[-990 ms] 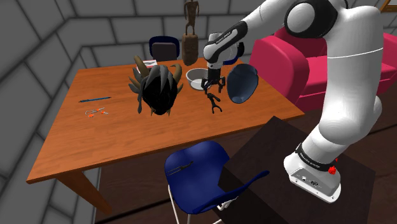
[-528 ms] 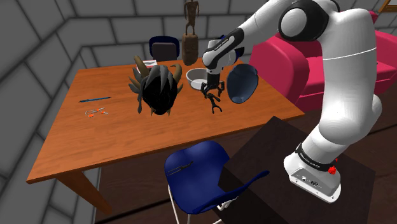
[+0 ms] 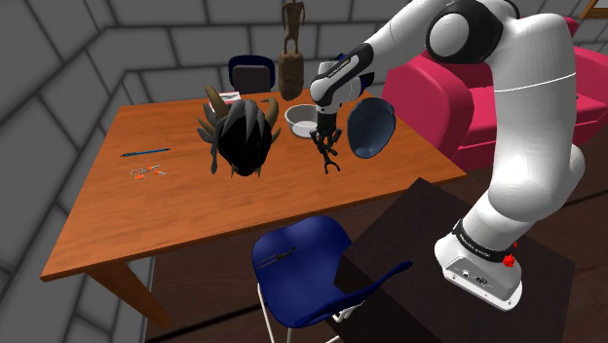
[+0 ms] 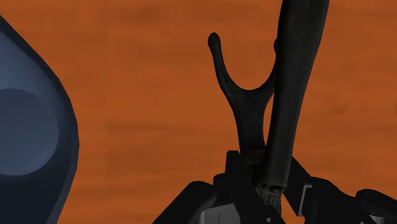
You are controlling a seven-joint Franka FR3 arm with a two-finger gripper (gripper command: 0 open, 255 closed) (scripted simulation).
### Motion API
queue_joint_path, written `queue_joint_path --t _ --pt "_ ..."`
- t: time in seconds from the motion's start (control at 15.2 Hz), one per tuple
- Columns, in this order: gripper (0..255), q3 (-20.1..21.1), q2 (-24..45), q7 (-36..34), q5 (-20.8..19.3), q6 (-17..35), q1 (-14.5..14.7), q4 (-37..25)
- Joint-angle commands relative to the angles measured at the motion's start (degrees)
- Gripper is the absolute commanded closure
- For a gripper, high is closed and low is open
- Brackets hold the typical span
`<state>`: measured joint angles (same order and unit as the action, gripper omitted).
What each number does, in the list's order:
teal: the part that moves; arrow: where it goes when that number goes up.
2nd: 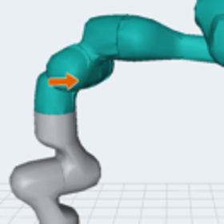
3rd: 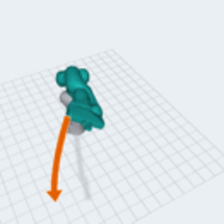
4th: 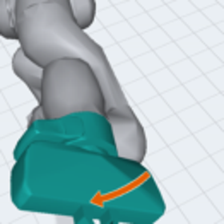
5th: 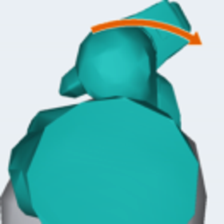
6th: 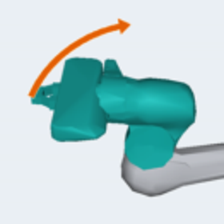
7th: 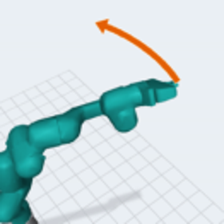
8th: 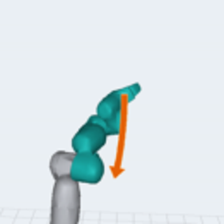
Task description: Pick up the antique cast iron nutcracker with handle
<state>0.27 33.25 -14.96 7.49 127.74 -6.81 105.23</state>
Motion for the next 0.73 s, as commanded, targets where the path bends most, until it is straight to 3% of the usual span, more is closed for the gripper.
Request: queue_joint_path --t 0.0,0.66 --pt "255 -0.02 0.04 0.00 -0.01 0.04 -0.01 -0.01" --pt "255 -0.17 -4.22 -0.53 -0.31 -4.27 0.03 -0.09"
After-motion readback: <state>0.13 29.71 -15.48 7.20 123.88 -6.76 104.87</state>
